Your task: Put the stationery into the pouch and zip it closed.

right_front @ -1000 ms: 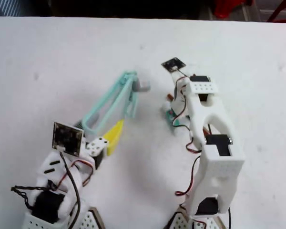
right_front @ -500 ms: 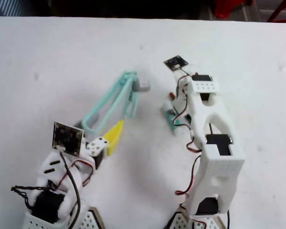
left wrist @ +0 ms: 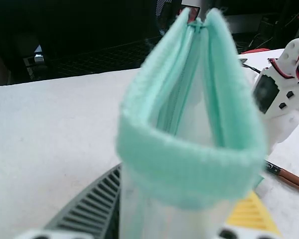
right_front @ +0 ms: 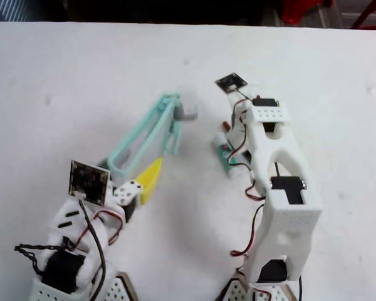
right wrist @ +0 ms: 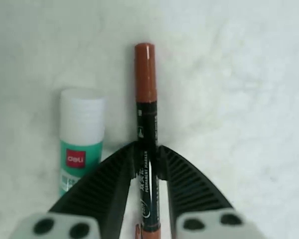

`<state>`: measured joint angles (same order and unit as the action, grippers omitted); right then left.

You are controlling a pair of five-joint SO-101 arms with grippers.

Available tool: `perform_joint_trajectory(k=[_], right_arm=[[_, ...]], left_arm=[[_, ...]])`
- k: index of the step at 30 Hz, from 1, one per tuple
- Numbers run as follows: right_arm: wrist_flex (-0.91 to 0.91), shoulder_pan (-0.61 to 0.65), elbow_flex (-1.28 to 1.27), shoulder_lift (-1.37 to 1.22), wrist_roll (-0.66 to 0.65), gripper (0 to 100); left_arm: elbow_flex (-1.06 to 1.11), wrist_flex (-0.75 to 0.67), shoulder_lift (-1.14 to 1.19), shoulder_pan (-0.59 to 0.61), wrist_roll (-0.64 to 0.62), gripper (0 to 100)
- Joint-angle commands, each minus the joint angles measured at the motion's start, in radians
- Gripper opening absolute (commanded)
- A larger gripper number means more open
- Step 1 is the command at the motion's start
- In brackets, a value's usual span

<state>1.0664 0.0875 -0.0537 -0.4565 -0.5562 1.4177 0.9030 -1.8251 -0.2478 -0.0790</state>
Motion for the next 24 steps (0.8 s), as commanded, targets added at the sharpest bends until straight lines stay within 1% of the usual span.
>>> perform_joint_trajectory(k=[1, 24], right_arm=[[0.025, 0.013, 0.003, -0.002, 0.000, 1.7], [0.025, 0.005, -0.008, -0.001, 0.000, 1.7]], left_arm=[[-0.003, 0.003, 0.008, -0.018, -0.006, 24], [-0.003, 0.003, 0.008, -0.018, -0.006, 24]])
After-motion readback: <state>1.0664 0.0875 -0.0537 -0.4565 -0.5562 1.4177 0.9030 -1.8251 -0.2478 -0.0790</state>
